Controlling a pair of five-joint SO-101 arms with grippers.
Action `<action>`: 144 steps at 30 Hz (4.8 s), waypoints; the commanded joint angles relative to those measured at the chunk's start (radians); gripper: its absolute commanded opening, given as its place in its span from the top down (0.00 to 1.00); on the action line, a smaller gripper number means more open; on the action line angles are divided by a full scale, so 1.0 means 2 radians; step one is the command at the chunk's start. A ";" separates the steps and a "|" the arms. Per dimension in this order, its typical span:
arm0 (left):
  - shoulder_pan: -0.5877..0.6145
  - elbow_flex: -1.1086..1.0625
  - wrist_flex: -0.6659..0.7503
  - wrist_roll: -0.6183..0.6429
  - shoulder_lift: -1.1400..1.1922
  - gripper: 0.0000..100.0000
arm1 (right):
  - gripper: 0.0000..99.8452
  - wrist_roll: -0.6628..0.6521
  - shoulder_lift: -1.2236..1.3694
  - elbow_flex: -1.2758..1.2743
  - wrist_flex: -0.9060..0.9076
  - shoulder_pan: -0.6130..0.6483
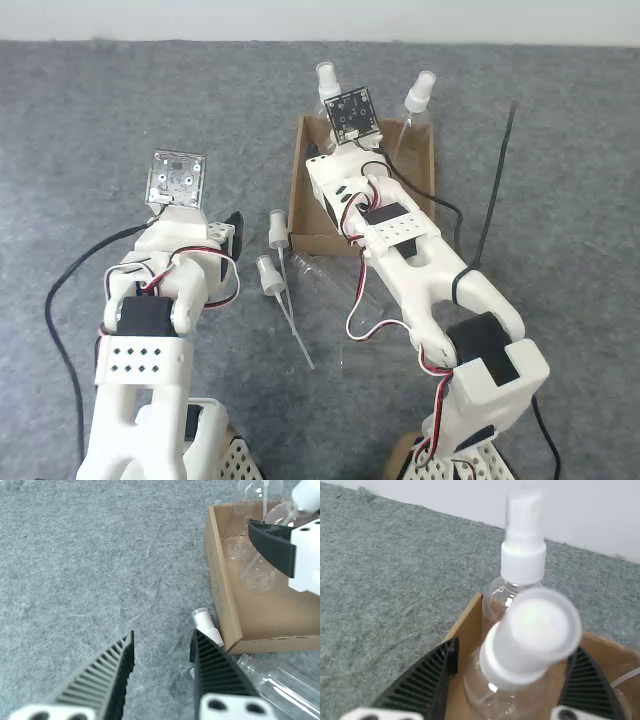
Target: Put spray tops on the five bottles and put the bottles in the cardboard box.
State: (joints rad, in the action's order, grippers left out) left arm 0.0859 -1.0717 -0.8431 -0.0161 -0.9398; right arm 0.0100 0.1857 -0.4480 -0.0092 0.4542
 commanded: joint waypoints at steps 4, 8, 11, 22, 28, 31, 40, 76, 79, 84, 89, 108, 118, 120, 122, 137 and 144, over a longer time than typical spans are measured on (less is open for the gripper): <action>0.000 0.026 0.013 0.004 0.001 0.83 | 0.72 0.002 -0.013 0.047 -0.001 0.003; 0.000 0.026 0.013 0.004 0.001 0.83 | 0.72 0.002 -0.013 0.047 -0.001 0.003; 0.000 0.026 0.013 0.004 0.001 0.83 | 0.72 0.002 -0.013 0.058 0.000 0.003; 0.000 0.022 0.014 0.003 -0.002 0.83 | 0.72 0.002 -0.031 0.174 0.117 0.001; 0.000 0.022 0.014 0.003 -0.001 0.83 | 0.72 0.002 -0.124 0.199 0.223 0.000; 0.000 0.022 0.014 0.003 -0.001 0.83 | 0.72 0.002 -0.184 0.199 0.301 0.000; 0.002 0.022 0.014 0.003 0.000 0.83 | 0.72 0.002 -0.310 0.196 0.511 0.002; 0.000 0.022 0.013 0.003 0.001 0.83 | 0.66 -0.406 -0.455 -0.265 0.711 0.063; 0.000 0.022 0.013 0.003 0.001 0.83 | 0.66 -0.418 -0.455 -0.269 0.718 0.066; 0.000 0.022 0.013 0.003 0.001 0.83 | 0.66 -0.416 -0.454 -0.284 0.707 0.079; 0.000 0.022 0.013 0.003 0.001 0.83 | 0.66 -0.416 -0.454 -0.318 0.661 0.076; 0.001 0.022 0.012 0.004 0.001 0.83 | 0.87 -0.417 -0.454 -0.404 0.554 0.078; 0.002 0.022 0.012 0.004 0.001 0.83 | 1.00 -0.416 -0.461 -0.357 0.590 0.076; 0.002 0.022 0.012 0.004 0.001 0.83 | 0.99 -0.416 -0.461 -0.325 0.623 0.076; 0.002 0.022 0.012 0.004 0.001 0.83 | 0.99 -0.416 -0.461 -0.292 0.654 0.076; 0.003 0.022 0.013 0.004 0.001 0.83 | 0.99 -0.447 -0.454 0.025 0.858 -0.160; 0.000 0.022 0.013 0.004 0.001 0.83 | 0.99 -0.475 -0.377 0.015 0.733 -0.384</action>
State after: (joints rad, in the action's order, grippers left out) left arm 0.0859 -1.0717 -0.8431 -0.0161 -0.9398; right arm -0.9244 -0.6736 -0.4450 1.5543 -0.1933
